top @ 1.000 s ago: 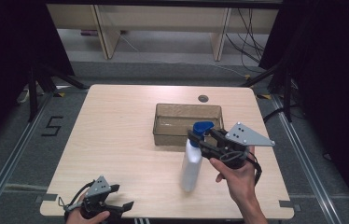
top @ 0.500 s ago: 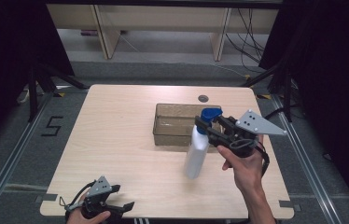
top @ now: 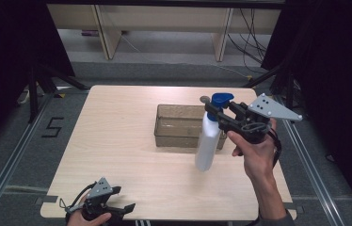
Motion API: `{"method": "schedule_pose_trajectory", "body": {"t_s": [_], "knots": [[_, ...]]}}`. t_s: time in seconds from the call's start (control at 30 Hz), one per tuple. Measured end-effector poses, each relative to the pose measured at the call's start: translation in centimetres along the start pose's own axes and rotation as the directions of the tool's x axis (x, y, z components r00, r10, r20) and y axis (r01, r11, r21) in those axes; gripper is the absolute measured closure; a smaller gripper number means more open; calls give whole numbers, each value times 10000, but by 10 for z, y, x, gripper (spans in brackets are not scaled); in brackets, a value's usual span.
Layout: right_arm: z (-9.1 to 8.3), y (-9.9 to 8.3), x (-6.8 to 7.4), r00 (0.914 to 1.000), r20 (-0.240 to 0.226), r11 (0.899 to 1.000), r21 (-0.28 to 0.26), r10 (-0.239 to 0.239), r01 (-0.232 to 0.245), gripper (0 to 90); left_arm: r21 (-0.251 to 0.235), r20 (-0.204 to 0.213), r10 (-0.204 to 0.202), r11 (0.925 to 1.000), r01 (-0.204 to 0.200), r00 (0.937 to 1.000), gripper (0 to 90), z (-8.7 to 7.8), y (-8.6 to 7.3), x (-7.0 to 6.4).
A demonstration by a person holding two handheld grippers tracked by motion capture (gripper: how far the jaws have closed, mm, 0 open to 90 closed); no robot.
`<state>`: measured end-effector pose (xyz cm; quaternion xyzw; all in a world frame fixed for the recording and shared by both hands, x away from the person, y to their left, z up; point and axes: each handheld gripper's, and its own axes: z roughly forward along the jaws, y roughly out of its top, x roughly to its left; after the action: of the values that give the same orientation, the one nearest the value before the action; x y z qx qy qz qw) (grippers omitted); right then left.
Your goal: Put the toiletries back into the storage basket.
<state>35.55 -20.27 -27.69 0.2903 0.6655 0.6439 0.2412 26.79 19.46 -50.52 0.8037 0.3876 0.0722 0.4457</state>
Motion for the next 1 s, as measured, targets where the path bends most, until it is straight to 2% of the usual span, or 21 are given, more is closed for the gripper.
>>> {"method": "schedule_pose_trajectory", "body": {"t_s": [0.03, 0.1, 0.13, 0.2, 0.23, 0.3, 0.33, 0.37, 0.4, 0.43, 0.5, 0.6, 0.73, 0.77, 0.8, 0.87, 1.0], "knots": [[1, 3, -2, 9998, 103, 9999, -76, -145, 146, 618, -67, 28, -8, 10000, 8, 10000, 152, 1, 0, 0], [4, 6, -3, 10000, 51, 10000, 2, 11, -11, 618, -20, 23, 17, 10000, -17, 10000, 152, 0, 0, 1], [6, 8, -4, 9998, 128, 9999, -14, -141, 141, 618, -18, 24, 19, 10000, -19, 10000, 152, 0, 0, 1], [9, 10, -5, 9999, 105, 10000, 9, -39, 39, 618, -19, 28, 14, 10000, -14, 10000, 152, 0, 0, 1], [10, 12, -7, 9998, 148, 9999, -47, -162, 163, 619, -23, 34, 21, 10000, -21, 10000, 152, 0, 0, 1], [12, 14, -9, 9998, 164, 10000, -24, -96, 96, 618, -21, 39, 21, 10000, -21, 10000, 152, 0, 0, 0], [12, 15, -10, 9998, 163, 10000, 12, 80, -81, 618, -46, 48, -12, 10000, 12, 10000, 152, 0, 0, 0], [14, 16, -12, 9997, 222, 9999, -76, -64, 66, 618, -23, 44, 19, 10000, -19, 10000, 152, 0, 0, 0], [14, 17, -13, 9997, 222, 9999, -30, 138, -137, 618, -28, 43, 25, 10000, -25, 10000, 152, 0, 0, 0], [16, 18, -15, 9998, 217, 10000, -92, -25, 27, 619, -31, 42, 21, 10000, -21, 10000, 152, 0, 0, 1], [17, 21, -17, 9995, 297, 10000, -2, 48, -48, 618, -66, 16, 13, 10000, -13, 10000, 152, 0, 0, 1], [19, 25, -21, 9990, 401, 9998, 131, -182, 177, 619, -60, 18, 7, 10000, -7, 10000, 152, 0, 0, 1], [20, 28, -27, 9981, 566, 9997, 123, -239, 233, 618, -120, 26, -15, 9999, 15, 10000, 152, 1, 0, 0], [20, 29, -28, 9986, 536, 9999, 141, -40, 32, 618, -98, 27, 25, 9999, -25, 10000, 152, 0, 0, 1], [21, 29, -31, 9977, 632, 9997, 101, -237, 231, 618, -93, 22, 10, 10000, -10, 10000, 152, 0, 0, 1], [22, 29, -36, 9977, 677, 9999, 138, -33, 24, 618, -87, 29, -31, 10000, 31, 10000, 152, 0, 0, 0], [27, 29, -45, 9958, 917, 9998, 206, 24, -43, 618, -78, 35, -34, 10000, 34, 10000, 152, 0, 0, 1]]}}
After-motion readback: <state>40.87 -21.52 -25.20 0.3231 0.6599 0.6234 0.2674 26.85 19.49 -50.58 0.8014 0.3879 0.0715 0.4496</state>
